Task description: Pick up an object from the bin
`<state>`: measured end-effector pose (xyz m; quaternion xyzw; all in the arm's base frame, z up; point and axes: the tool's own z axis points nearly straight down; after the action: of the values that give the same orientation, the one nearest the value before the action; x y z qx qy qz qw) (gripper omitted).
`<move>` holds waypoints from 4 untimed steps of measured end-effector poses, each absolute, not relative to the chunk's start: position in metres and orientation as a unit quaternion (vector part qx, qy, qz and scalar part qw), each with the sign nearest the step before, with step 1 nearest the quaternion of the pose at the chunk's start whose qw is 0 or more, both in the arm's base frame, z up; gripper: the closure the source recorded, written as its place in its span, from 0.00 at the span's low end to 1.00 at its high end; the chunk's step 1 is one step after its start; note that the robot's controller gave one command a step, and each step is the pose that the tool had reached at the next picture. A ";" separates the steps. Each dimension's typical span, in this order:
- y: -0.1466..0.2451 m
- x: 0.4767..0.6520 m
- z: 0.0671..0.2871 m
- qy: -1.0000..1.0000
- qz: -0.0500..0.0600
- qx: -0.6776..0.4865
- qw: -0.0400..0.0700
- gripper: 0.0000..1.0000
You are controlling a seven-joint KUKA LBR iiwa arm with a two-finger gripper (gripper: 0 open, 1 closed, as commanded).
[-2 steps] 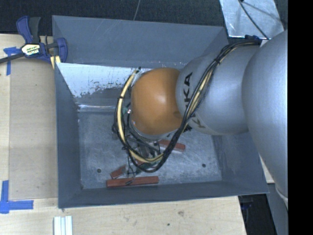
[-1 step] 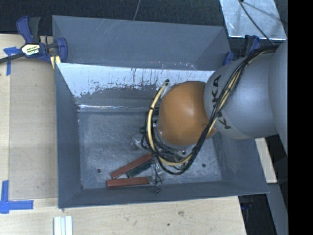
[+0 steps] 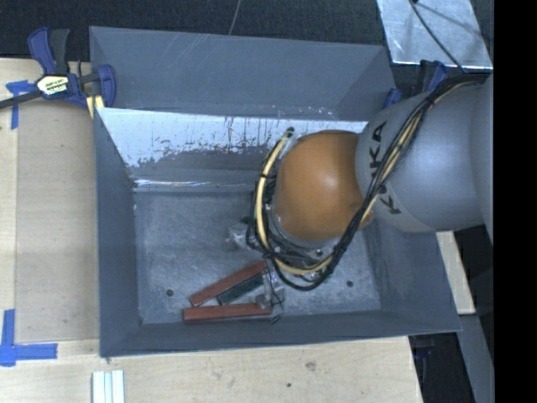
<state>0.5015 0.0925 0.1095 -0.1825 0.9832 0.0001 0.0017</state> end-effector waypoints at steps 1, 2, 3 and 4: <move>0.095 0.513 0.069 0.987 0.000 -0.161 -0.001 0.00; 0.096 0.521 0.071 0.966 0.001 -0.257 0.003 1.00; 0.096 0.521 0.072 0.967 0.001 -0.257 0.003 1.00; 0.096 0.521 0.073 0.967 0.001 -0.256 0.003 1.00</move>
Offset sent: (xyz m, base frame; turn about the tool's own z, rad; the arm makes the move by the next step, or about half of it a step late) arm 0.0178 0.0027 -0.0395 -0.1546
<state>0.5207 0.0962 0.0726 -0.2563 0.9666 0.0011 0.0032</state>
